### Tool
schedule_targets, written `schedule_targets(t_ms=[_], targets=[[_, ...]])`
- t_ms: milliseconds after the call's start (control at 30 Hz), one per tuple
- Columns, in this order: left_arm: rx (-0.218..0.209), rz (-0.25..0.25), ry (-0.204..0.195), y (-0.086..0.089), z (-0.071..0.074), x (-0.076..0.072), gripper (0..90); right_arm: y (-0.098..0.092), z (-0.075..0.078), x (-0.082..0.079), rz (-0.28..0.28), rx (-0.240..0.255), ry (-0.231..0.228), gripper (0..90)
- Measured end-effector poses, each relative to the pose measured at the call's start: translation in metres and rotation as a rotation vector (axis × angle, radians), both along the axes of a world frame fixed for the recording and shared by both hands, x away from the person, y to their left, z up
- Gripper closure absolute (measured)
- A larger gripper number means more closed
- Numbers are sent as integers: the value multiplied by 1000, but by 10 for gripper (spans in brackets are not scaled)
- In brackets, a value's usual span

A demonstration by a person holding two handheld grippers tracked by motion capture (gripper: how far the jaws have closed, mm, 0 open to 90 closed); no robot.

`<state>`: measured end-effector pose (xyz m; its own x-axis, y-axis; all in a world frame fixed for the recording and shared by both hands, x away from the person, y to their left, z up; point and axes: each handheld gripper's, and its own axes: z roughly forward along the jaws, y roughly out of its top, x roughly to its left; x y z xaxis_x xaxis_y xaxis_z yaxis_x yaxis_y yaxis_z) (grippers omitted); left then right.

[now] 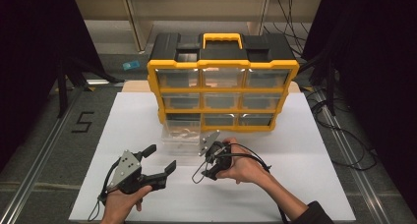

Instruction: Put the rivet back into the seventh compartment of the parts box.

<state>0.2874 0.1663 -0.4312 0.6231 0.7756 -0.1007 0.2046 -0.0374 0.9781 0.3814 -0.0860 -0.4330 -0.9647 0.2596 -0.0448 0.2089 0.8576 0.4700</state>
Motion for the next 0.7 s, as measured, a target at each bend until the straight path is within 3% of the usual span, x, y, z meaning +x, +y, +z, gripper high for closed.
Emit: schedule_targets(t_ms=[367,467,700], targets=[[2,0,-1,0,0,0,167,3,-11,-1,-20,-38,41,458],[2,0,-1,0,0,0,166,4,-14,0,2,-33,34,471],[3,-1,0,0,0,0,167,8,-23,4,-2,-53,65,592]])
